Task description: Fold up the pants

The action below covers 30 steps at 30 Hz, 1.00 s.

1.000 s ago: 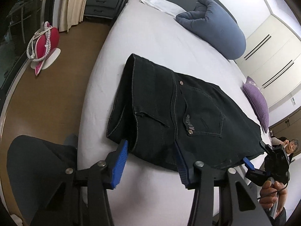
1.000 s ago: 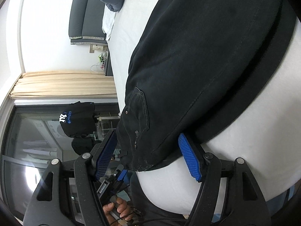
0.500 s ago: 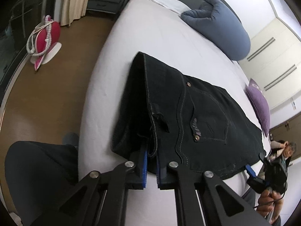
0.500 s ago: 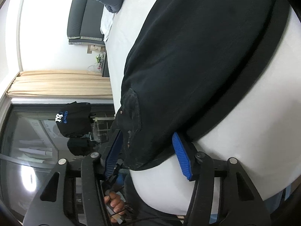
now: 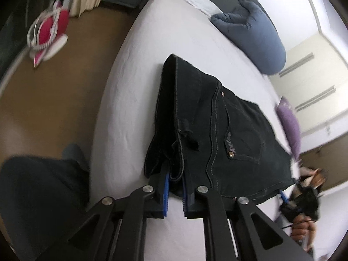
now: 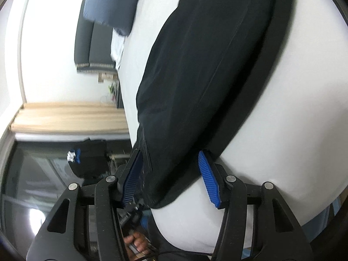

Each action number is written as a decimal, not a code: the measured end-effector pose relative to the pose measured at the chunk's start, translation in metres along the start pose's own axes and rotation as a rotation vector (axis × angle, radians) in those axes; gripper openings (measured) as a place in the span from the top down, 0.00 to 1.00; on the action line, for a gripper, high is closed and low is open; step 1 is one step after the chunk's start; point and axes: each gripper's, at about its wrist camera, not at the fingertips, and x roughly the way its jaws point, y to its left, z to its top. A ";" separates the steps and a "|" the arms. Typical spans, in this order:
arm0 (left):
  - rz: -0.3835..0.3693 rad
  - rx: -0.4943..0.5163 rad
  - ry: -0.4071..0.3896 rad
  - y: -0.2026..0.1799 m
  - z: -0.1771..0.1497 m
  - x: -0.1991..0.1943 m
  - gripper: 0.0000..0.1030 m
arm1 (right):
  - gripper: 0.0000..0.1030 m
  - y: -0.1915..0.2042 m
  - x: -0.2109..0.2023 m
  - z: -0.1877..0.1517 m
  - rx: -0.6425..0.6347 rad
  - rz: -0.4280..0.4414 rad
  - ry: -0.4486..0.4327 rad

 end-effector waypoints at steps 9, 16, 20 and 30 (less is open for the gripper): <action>0.029 0.013 0.002 -0.004 -0.002 0.003 0.90 | 0.50 0.001 0.018 0.018 0.033 -0.060 0.028; 0.052 0.015 0.006 -0.006 -0.001 0.003 0.90 | 0.98 -0.005 0.023 0.019 0.034 -0.078 0.004; 0.068 0.021 0.010 -0.008 0.000 0.006 0.90 | 0.99 -0.017 0.020 0.007 0.059 -0.097 -0.009; 0.014 -0.042 -0.012 0.004 0.004 -0.012 0.75 | 0.96 -0.028 0.012 0.033 0.098 0.031 -0.058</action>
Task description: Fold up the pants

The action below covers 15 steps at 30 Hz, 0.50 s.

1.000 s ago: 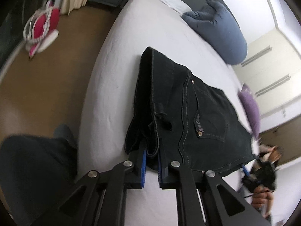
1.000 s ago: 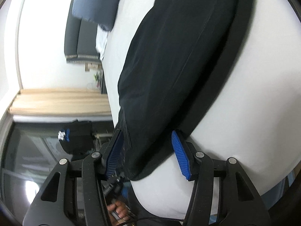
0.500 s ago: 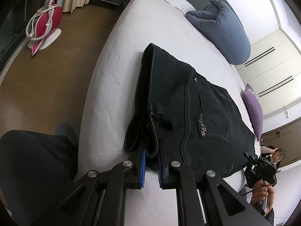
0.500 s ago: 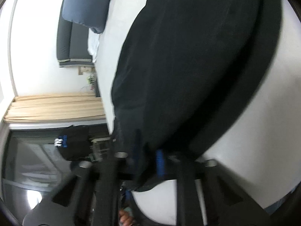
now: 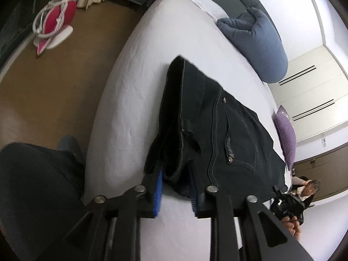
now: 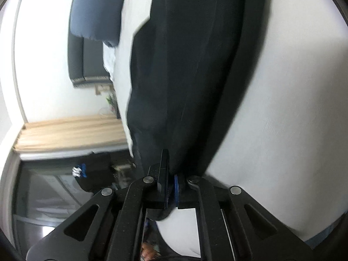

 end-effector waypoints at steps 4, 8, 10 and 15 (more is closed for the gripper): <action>0.172 0.120 -0.129 -0.033 0.008 -0.042 0.77 | 0.96 -0.007 -0.022 0.031 0.021 0.027 -0.094; 0.148 0.251 -0.218 -0.097 0.028 -0.058 0.68 | 0.96 -0.014 -0.040 0.071 0.037 0.059 -0.200; 0.058 0.297 -0.195 -0.132 0.035 -0.035 0.61 | 0.96 -0.019 -0.049 0.088 0.055 0.084 -0.254; -0.079 0.390 -0.001 -0.197 0.020 0.066 0.60 | 1.00 -0.027 -0.060 0.100 0.077 0.075 -0.310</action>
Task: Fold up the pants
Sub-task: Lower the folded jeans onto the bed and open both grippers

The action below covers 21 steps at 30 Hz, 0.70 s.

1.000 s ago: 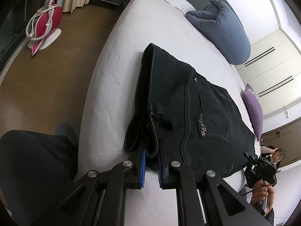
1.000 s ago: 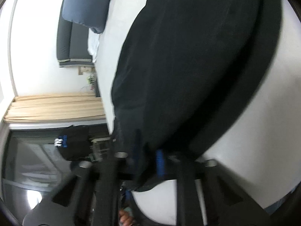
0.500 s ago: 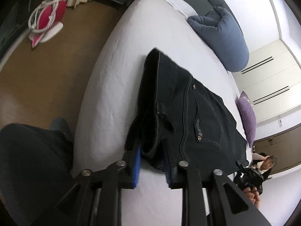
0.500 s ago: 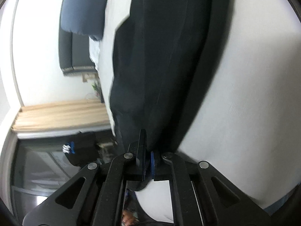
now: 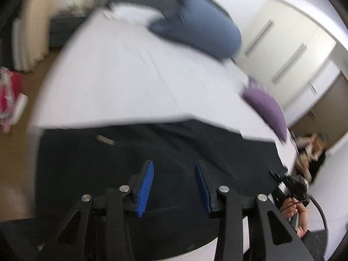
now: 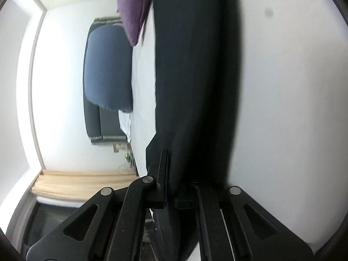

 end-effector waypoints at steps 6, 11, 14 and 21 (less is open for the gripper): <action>0.003 -0.075 0.165 0.012 -0.024 0.079 0.88 | 1.00 -0.001 -0.001 0.002 -0.014 -0.024 -0.029; -0.068 -0.187 0.186 0.047 -0.025 0.074 0.95 | 1.00 0.011 0.005 0.004 -0.037 -0.019 -0.009; -0.050 -0.170 0.180 0.044 -0.027 0.073 0.95 | 0.97 0.011 0.003 0.018 -0.007 0.007 -0.027; -0.062 -0.170 0.177 0.040 -0.031 0.076 0.95 | 0.97 -0.019 -0.026 0.059 0.165 0.120 -0.178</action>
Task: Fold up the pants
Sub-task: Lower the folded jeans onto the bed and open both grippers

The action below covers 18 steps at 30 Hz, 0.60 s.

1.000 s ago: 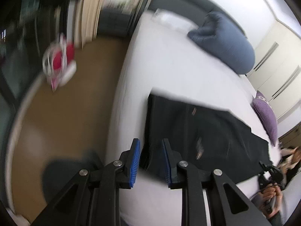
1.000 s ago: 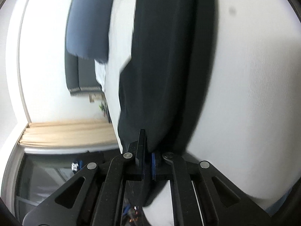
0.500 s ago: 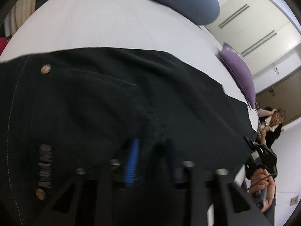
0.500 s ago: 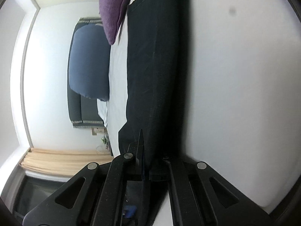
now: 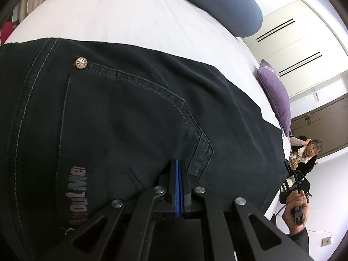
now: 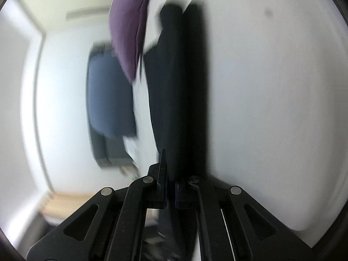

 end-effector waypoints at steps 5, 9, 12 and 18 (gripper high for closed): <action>-0.002 -0.003 -0.002 0.008 0.001 -0.004 0.95 | 1.00 -0.012 -0.014 0.026 0.041 0.000 -0.103; -0.002 -0.001 -0.004 0.004 0.001 -0.001 0.95 | 0.99 -0.006 -0.017 0.026 0.017 -0.026 -0.125; -0.002 -0.003 -0.006 0.005 0.001 -0.001 0.95 | 0.88 0.011 -0.027 0.023 -0.043 -0.102 -0.207; 0.000 -0.007 -0.004 0.007 0.001 -0.002 0.95 | 0.34 0.065 -0.052 0.012 -0.217 -0.113 -0.375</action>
